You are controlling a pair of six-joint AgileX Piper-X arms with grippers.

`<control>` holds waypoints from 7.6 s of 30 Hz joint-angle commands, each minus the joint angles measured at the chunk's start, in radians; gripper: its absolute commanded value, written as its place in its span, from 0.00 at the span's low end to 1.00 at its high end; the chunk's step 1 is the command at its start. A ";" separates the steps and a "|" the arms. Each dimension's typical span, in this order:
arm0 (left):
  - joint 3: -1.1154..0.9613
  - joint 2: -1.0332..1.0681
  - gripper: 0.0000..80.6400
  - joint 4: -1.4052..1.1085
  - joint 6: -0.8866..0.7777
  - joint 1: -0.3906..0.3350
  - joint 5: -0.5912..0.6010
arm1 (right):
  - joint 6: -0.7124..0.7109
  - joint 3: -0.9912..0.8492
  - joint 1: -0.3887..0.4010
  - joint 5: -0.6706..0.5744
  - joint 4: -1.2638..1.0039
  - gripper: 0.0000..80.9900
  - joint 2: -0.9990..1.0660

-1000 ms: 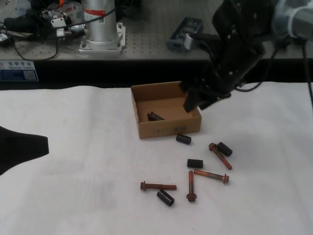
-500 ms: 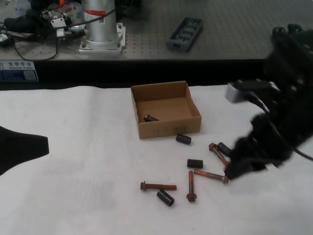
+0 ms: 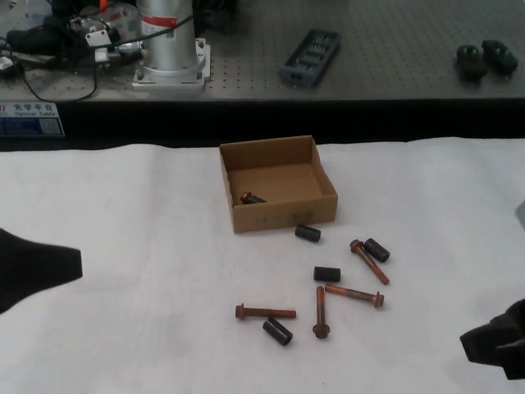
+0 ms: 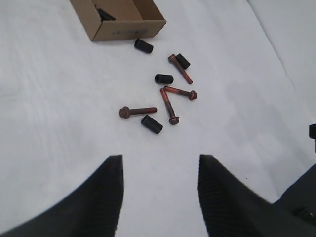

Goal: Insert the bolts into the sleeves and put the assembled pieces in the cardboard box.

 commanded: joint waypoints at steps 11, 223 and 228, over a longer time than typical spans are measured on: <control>0.003 -0.007 0.43 0.003 0.003 0.002 -0.007 | -0.002 -0.074 0.000 0.021 -0.102 0.42 0.271; -0.328 1.078 0.30 -0.352 -1.209 -0.689 -0.612 | -0.250 -0.250 -0.021 0.058 0.264 0.03 0.149; -0.328 1.099 0.30 -0.359 -1.227 -0.689 -0.578 | -0.250 -0.250 -0.021 0.058 0.264 0.03 0.149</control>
